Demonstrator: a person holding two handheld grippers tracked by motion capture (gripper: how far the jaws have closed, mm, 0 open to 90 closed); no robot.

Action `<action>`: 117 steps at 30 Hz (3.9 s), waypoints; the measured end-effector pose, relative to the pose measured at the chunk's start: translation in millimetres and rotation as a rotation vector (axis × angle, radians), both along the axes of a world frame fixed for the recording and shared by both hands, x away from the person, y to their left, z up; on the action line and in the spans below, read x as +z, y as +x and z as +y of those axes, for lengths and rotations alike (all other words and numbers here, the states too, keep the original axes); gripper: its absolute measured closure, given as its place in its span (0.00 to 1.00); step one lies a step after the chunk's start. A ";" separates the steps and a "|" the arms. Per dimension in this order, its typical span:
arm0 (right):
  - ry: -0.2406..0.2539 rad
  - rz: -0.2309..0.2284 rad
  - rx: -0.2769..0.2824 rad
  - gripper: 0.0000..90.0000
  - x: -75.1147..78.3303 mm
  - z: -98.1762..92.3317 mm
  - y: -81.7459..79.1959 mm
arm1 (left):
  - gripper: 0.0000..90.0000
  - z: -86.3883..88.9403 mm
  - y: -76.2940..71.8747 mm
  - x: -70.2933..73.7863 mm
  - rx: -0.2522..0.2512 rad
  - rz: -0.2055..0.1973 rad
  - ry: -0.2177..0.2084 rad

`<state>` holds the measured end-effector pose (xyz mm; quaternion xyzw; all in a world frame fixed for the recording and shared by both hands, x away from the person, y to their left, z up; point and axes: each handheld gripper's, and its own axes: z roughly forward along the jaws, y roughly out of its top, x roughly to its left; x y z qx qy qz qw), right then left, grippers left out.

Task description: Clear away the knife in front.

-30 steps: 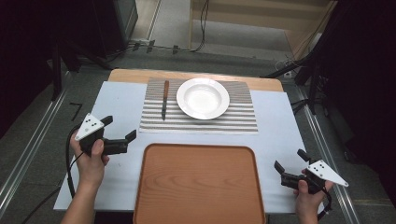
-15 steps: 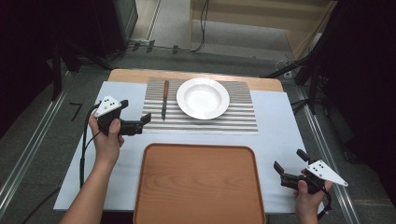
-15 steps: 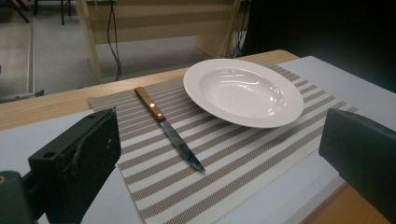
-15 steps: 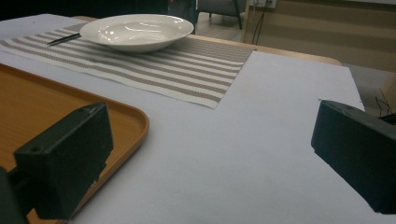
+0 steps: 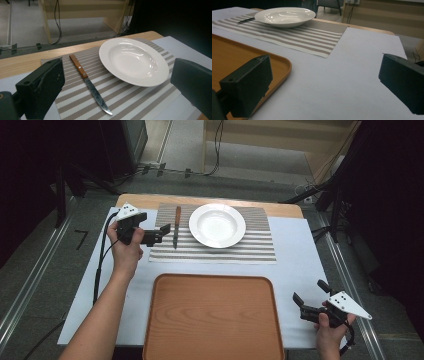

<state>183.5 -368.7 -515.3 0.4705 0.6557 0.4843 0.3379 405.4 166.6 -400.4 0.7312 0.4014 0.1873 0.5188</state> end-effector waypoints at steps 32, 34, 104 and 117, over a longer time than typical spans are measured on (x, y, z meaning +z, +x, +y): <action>-0.018 -0.006 0.005 0.00 -0.7 2.0 2.0 | 0.54 -59.1 127.8 -40.0 0.198 0.473 0.290; -0.017 -0.006 0.004 0.00 -0.7 1.5 2.0 | 0.59 -62.8 132.4 -43.8 0.197 0.500 0.298; -0.002 -0.011 -0.001 0.00 -1.2 -0.3 2.4 | 0.86 -66.0 88.0 -18.6 0.128 0.511 0.347; -0.001 -0.008 -0.003 0.00 -1.1 -0.6 1.5 | 0.86 -60.9 45.0 -21.2 0.077 0.482 0.340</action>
